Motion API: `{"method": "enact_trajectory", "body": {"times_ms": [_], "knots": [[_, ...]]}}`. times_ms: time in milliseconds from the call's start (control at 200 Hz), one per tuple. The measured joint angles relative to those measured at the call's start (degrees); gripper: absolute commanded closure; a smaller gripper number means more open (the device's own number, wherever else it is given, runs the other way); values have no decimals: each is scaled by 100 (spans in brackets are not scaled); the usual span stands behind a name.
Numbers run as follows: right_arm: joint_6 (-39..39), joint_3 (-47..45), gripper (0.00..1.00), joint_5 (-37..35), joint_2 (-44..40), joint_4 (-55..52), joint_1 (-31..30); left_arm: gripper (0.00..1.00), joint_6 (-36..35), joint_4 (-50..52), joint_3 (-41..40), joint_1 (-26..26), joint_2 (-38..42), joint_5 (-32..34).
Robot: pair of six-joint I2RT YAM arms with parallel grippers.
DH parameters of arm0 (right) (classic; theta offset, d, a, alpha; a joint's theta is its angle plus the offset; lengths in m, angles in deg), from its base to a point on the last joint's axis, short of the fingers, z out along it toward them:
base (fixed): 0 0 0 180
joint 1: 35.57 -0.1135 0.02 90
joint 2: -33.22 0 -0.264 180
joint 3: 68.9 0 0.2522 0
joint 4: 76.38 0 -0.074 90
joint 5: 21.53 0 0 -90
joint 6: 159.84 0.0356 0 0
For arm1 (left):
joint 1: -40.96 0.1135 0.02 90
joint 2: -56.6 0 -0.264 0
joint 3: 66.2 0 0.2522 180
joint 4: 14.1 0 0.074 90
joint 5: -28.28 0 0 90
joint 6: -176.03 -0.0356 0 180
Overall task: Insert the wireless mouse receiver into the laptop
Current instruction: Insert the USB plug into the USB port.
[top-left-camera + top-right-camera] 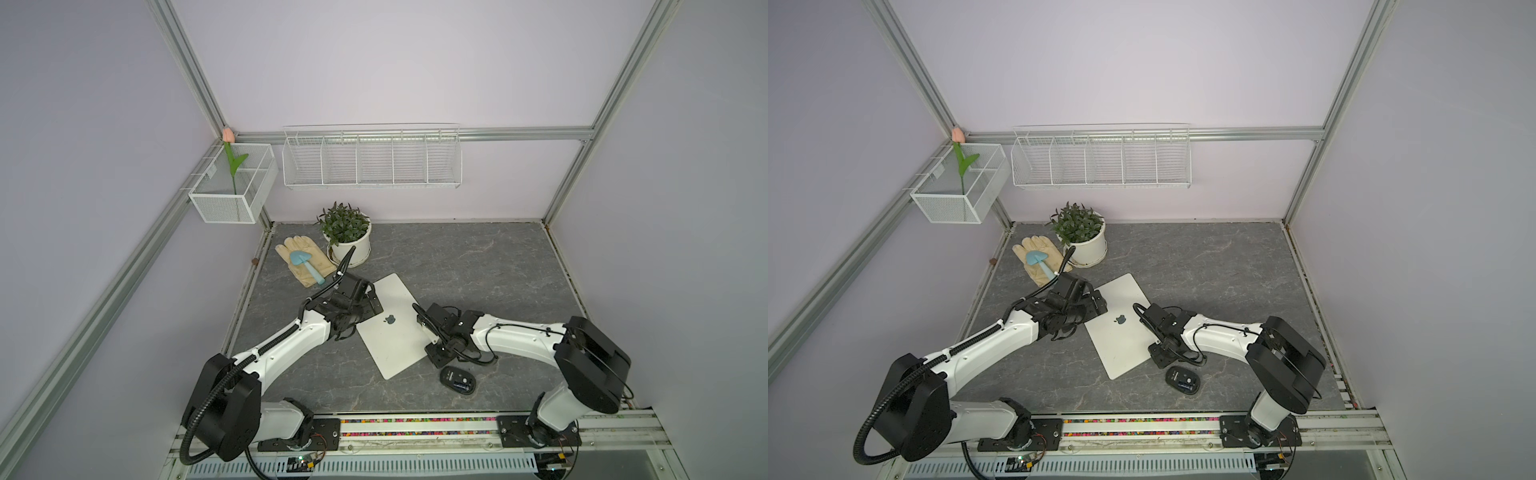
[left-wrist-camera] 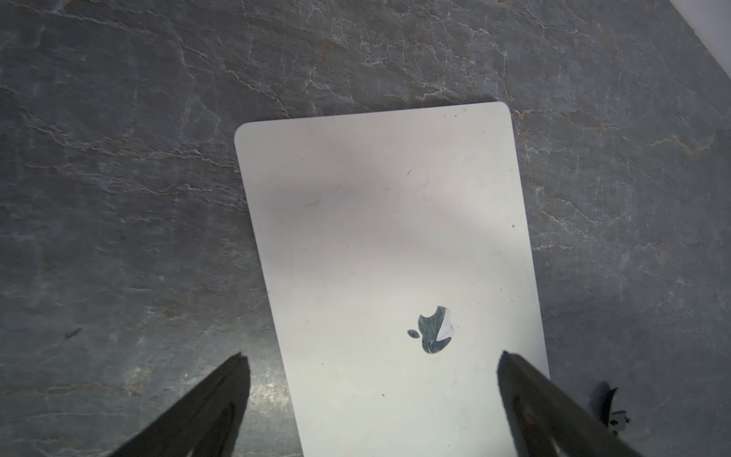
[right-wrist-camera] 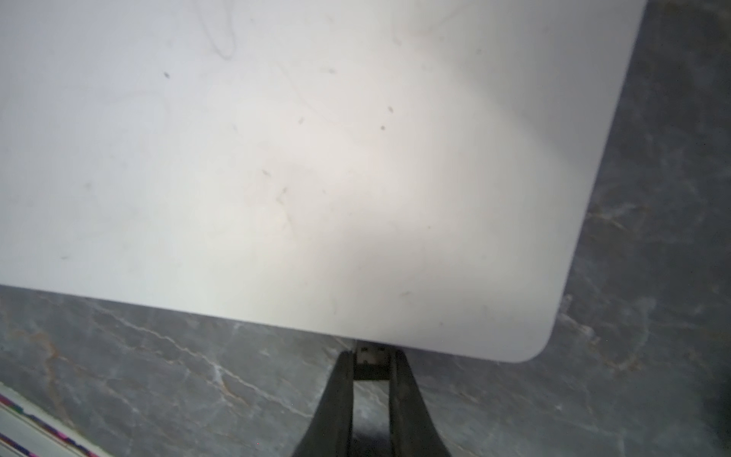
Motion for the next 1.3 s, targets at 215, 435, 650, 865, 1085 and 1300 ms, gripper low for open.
{"method": "enact_trajectory", "body": {"times_ms": [215, 435, 650, 865, 1085, 1300], "knots": [[2, 0, 85, -72, 20, 107, -33, 0, -20, 0, 0, 26, 0, -7], [-4, 0, 86, -452, 22, 144, -33, 0, -42, 2, 0, 48, 0, -42], [-13, 0, 86, -636, 22, 175, -9, 0, -59, 2, 0, 59, 0, -44], [-15, 0, 86, -671, 125, 306, 70, 0, -61, 2, 0, 72, 0, -46], [-13, -11, 86, -675, 136, 437, 192, 0, -63, 7, 0, 85, 0, -48], [-98, -179, 86, -660, 57, 732, 317, 0, -105, 125, 48, 153, -66, -90]]}}
